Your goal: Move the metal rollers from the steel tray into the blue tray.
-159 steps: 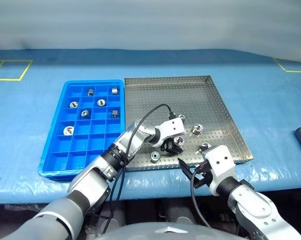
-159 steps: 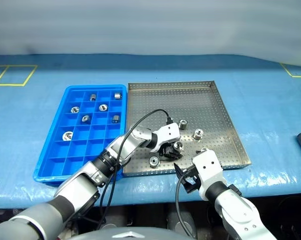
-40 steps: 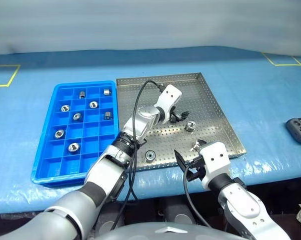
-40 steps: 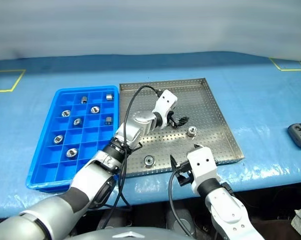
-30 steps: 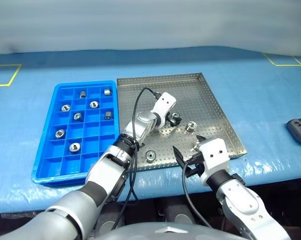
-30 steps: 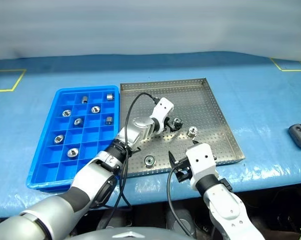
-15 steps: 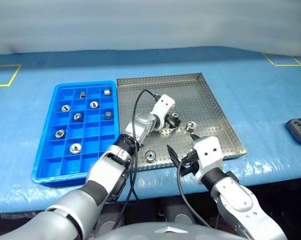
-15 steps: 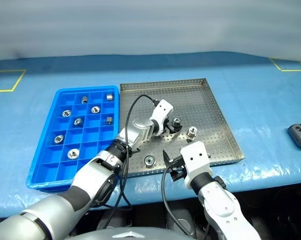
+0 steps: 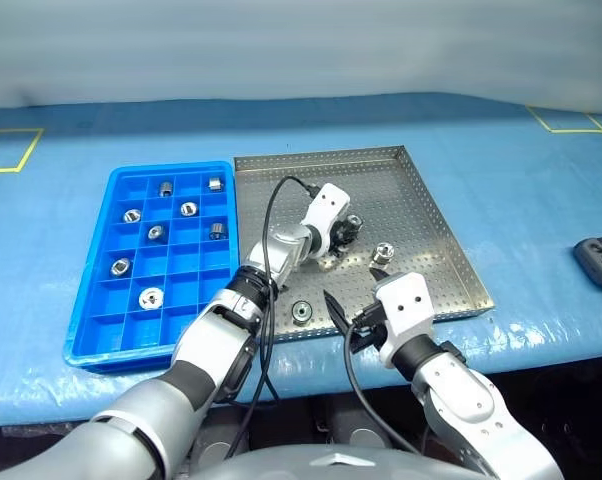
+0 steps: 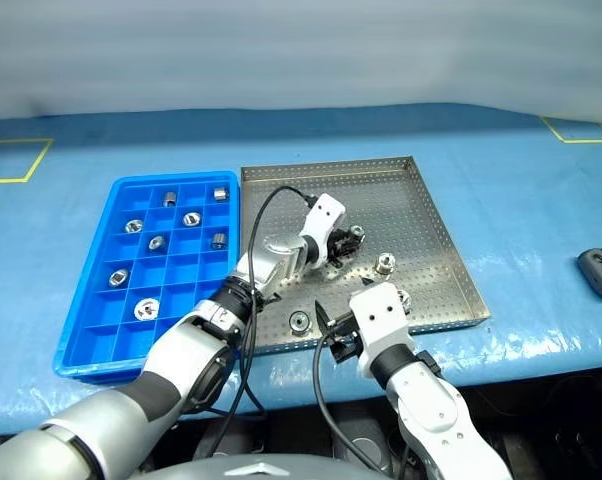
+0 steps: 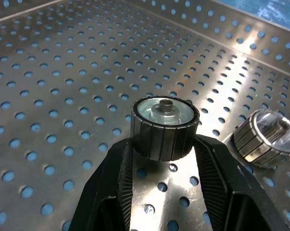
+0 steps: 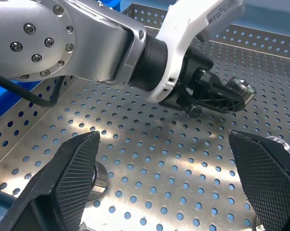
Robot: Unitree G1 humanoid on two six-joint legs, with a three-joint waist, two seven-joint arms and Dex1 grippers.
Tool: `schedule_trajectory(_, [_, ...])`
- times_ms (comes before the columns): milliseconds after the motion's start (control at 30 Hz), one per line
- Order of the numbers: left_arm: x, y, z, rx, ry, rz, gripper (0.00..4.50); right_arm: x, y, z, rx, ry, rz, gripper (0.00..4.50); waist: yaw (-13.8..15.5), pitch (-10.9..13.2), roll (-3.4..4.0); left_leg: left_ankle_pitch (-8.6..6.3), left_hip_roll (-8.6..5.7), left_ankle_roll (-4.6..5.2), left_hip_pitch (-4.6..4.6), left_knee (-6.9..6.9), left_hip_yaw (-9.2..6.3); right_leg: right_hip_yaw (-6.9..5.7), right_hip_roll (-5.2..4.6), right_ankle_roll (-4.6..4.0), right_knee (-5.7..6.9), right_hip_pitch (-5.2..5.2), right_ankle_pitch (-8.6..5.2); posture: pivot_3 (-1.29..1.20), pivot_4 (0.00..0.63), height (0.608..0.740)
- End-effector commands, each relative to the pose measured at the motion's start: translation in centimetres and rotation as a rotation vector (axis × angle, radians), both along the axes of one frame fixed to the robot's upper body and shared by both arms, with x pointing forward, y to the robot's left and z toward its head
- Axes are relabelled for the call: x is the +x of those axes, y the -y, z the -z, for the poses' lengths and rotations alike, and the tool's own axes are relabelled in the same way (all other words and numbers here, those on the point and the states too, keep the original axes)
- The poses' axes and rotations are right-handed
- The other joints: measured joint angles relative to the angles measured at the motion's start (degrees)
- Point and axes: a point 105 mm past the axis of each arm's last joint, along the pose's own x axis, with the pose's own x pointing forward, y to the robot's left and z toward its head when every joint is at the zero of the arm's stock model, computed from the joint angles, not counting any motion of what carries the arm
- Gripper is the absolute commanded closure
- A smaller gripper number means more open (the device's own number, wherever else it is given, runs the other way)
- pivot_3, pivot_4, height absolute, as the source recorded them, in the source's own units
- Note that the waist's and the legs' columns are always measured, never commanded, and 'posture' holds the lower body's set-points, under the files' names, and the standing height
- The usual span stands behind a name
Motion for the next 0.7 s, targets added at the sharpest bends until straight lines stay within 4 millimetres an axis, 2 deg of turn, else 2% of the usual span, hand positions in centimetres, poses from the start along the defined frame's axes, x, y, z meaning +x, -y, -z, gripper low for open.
schedule_trajectory(33, [-0.5, 1.0, -4.1, -0.14, 0.074, 0.035, 2.89, 0.1, -0.3, -0.6, 0.008, 0.023, -0.017, 0.0, 0.0, 0.0, 0.0, 0.0, 0.0, 0.0, 0.0, -0.01, 0.0, 0.0, 0.0, 0.0, 0.01, 0.0, 0.0, -0.14, 0.15, 0.74])
schedule_trajectory(200, [-0.7, -1.9, -7.5, -0.237, 0.15, -0.008, 2.89, 0.3, -0.8, -0.6, 0.009, 0.027, -0.055, 0.0, 0.2, 0.0, 0.01, 0.0, 0.03, 0.0, 0.08, -0.04, 0.01, 0.06, 0.04, 0.02, 0.07, 0.0, 0.01, -0.09, 0.15, 0.74])
schedule_trajectory(333, [-1.0, -6.2, -10.1, -0.272, 0.272, -0.093, 2.89, 1.0, -1.5, -0.9, -0.002, 0.041, -0.136, 0.0, 0.9, 0.0, 0.02, 0.01, 0.06, 0.0, 0.16, -0.03, 0.06, 0.14, 0.08, 0.01, 0.15, 0.03, 0.02, -0.01, 0.15, 0.74])
schedule_trajectory(433, [-1.8, -8.3, -10.9, -0.262, 0.343, -0.103, 2.89, 1.6, -2.0, -1.1, -0.016, 0.052, -0.197, 0.0, 2.1, 0.0, 0.01, 0.01, 0.06, 0.0, 0.2, -0.01, 0.05, 0.14, 0.1, 0.02, 0.17, 0.06, 0.02, 0.05, 0.15, 0.74])
schedule_trajectory(533, [-3.3, -11.3, -11.2, -0.25, 0.391, -0.142, 2.89, 2.7, -2.9, -1.2, -0.048, 0.062, -0.297, 0.0, 3.7, 0.0, 0.01, 0.01, 0.05, -0.01, 0.22, -0.03, 0.07, 0.15, 0.1, 0.01, 0.13, 0.08, 0.02, 0.14, 0.15, 0.74])
schedule_trajectory(700, [-5.4, -14.4, -11.2, -0.209, 0.431, -0.21, 2.89, 3.6, -4.3, -1.4, -0.085, 0.074, -0.43, 0.0, 7.1, 0.0, -0.02, 0.01, 0.03, 0.0, 0.16, -0.03, -0.03, 0.05, 0.08, 0.0, 0.07, 0.1, 0.02, 0.23, 0.15, 0.74])
